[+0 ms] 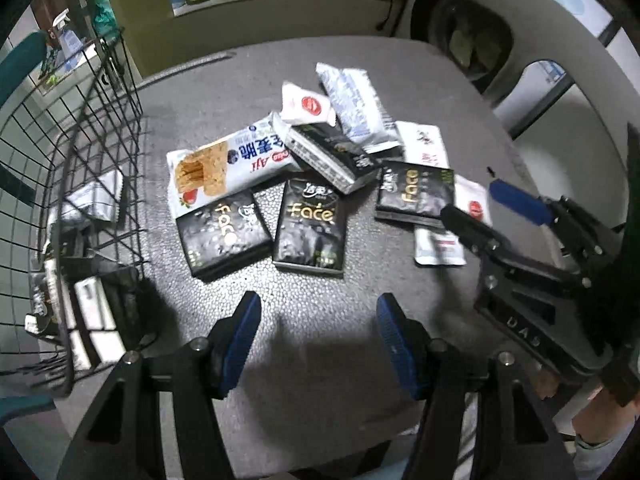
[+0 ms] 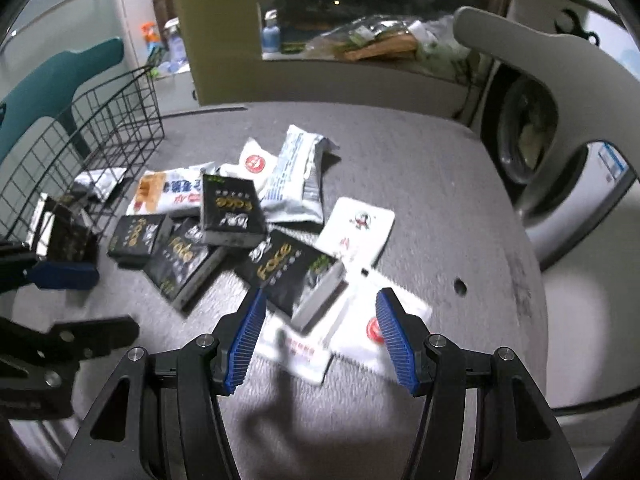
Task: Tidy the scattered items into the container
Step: 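Return to the pile and grasp a black tissue pack with the right gripper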
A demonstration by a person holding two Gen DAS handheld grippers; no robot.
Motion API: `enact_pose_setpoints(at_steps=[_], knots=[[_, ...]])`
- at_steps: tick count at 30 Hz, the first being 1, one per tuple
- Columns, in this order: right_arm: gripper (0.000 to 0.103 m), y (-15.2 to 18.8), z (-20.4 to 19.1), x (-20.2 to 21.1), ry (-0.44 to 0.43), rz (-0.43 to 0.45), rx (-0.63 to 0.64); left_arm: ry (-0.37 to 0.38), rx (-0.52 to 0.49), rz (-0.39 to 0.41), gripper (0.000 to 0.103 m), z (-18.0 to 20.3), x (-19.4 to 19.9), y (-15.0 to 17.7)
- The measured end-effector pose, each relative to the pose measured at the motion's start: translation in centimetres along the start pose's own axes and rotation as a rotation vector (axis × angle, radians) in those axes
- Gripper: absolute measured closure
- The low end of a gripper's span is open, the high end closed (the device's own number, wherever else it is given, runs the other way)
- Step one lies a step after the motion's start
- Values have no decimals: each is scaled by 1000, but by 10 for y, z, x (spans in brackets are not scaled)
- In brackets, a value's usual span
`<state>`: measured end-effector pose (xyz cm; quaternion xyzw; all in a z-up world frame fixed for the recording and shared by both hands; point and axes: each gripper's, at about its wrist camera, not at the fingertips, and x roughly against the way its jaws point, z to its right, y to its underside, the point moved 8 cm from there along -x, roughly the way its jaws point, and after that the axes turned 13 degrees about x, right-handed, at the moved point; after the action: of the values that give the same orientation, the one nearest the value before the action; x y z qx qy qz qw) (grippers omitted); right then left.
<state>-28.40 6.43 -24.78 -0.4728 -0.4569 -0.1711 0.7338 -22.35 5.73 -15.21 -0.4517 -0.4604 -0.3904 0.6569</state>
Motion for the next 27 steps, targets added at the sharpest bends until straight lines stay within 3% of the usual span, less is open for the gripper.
enact_pose_setpoints(at_steps=[6,10,15,17,22,27], knots=[[46,-12,12,-23,-51,15,-103,4,24,20,38,-5,-13,-13],[46,-21,14,-35,-15,-2,-84,-5,7,23,38,-3,-21,-25],[47,-26,6,-43,-46,-13,-56,18,10,6,38,2,-35,-32],[58,-24,2,-43,-70,-11,-55,2,-7,15,38,3,-36,-31],[60,-13,-10,-31,-53,-15,-11,-6,-22,-2,50,3,-37,-20],[61,8,-25,-16,-92,-29,-5,28,-9,-36,51,-4,-37,-1]])
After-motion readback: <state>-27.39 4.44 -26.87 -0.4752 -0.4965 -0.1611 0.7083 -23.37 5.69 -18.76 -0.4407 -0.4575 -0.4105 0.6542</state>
